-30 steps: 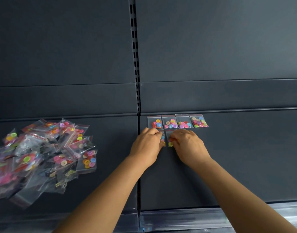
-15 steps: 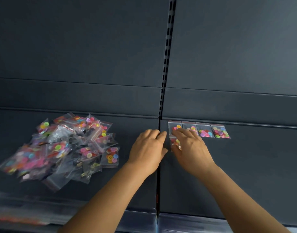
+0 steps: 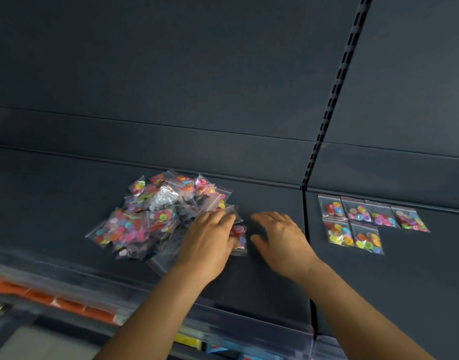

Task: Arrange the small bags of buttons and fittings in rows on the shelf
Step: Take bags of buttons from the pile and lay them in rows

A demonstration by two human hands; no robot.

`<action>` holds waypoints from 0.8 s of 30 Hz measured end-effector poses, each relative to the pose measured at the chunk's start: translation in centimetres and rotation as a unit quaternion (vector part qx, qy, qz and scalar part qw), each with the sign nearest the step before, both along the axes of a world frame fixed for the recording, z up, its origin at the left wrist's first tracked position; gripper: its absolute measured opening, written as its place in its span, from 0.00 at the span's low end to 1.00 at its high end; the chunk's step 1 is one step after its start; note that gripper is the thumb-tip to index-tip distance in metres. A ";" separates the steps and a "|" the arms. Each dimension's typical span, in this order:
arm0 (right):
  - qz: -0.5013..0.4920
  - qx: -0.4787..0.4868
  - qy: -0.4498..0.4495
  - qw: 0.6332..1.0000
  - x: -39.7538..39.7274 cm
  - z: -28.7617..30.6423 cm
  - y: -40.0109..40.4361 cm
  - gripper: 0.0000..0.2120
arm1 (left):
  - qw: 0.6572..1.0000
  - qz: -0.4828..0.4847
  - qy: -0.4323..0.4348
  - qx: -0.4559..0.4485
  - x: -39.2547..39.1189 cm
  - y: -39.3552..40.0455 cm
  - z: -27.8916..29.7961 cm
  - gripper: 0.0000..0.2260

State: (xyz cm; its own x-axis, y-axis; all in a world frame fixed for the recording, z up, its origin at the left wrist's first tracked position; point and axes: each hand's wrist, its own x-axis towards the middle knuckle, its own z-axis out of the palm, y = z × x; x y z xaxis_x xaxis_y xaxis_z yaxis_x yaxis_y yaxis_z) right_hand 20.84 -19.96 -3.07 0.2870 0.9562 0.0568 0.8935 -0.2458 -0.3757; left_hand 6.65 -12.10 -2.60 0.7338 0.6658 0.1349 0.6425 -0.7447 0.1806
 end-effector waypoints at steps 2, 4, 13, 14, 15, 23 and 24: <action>-0.011 -0.017 0.016 1.000 -0.7 -0.5 0.6 0.24 | 1.000 -0.016 0.006 0.002 -0.7 0.3 -0.4 0.22; -0.031 -0.042 0.032 0.998 -1.2 -1.1 1.1 0.26 | 0.999 -0.029 0.015 0.003 -1.2 0.4 -0.9 0.20; -0.095 -0.023 0.113 0.989 -2.9 -1.5 2.7 0.09 | 0.998 -0.039 -0.044 -0.030 -2.0 0.9 -2.4 0.19; -0.104 -0.009 0.138 0.985 -2.9 -1.5 2.7 0.05 | 0.997 -0.036 -0.059 -0.040 -2.0 1.0 -2.5 0.19; -0.114 0.005 0.168 0.979 -2.9 -1.4 2.6 0.04 | 0.995 -0.030 -0.080 -0.054 -2.1 1.0 -2.4 0.20; -0.164 0.083 0.412 0.893 -3.6 0.2 2.6 0.09 | 0.945 0.043 -0.250 -0.204 -2.8 1.4 -2.1 0.23; -0.160 0.089 0.438 0.880 -3.9 0.3 2.7 0.09 | 0.939 0.050 -0.262 -0.216 -2.9 1.5 -1.9 0.22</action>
